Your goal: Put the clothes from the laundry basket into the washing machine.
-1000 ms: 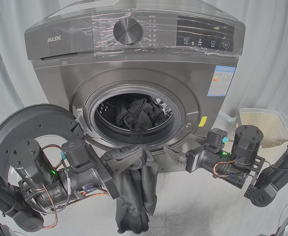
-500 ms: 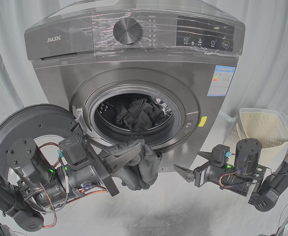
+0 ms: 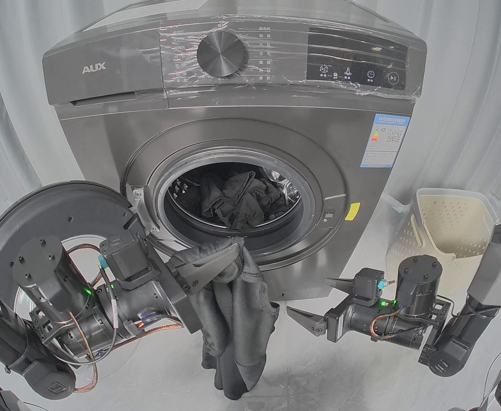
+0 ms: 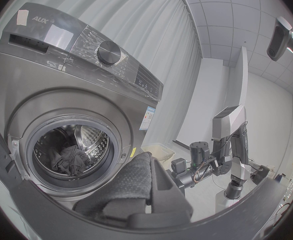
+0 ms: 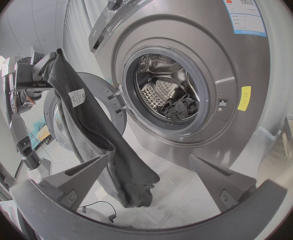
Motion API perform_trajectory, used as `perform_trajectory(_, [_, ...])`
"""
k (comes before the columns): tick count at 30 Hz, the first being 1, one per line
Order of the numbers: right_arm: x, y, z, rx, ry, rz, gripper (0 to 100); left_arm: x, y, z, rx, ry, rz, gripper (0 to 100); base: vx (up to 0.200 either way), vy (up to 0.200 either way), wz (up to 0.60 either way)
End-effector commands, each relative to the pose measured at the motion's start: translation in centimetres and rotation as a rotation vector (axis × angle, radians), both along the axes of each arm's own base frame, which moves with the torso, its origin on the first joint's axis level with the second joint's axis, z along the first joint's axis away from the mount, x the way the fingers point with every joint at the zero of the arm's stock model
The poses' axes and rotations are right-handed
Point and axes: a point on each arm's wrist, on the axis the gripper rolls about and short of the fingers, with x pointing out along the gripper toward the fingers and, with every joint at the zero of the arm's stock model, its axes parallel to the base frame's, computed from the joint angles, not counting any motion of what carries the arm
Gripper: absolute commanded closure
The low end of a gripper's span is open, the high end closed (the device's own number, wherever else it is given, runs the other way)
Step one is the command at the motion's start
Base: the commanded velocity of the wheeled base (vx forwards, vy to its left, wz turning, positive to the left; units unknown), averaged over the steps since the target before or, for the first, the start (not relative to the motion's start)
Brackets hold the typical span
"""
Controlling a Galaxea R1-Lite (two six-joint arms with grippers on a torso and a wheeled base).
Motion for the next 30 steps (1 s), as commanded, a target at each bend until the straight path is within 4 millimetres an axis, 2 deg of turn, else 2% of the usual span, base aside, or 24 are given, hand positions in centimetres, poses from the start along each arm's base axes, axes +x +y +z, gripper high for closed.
perform_trajectory(1, [0.6,0.6,-2.8,-0.027,0.04,0.02,0,0.2,0.1,0.0,0.001,0.001,0.01,100,0.0,0.0,0.0])
perform_trajectory(5, [0.9,0.8,-3.7,-0.025,0.04,0.025,0,0.3,0.1,0.0,-0.005,0.003,0.057,100,0.0,0.0,0.0])
perform_trajectory(12, [0.8,0.6,-3.8,-0.025,0.047,0.032,0,0.8,-0.2,0.5,-0.026,-0.008,0.115,100,0.0,0.0,0.0])
perform_trajectory(18, [1.0,1.3,-3.7,-0.009,0.039,0.075,0,0.8,-0.3,0.6,-0.029,-0.011,0.11,100,0.0,0.0,0.0])
perform_trajectory(23, [2.8,2.9,-4.1,0.025,-0.006,0.086,0,0.7,-0.3,0.7,-0.033,-0.016,0.106,100,0.0,0.0,0.0])
perform_trajectory(30, [4.7,4.1,-4.4,0.061,-0.041,0.11,0,0.6,-0.3,0.7,-0.034,-0.019,0.098,100,0.0,0.0,0.0])
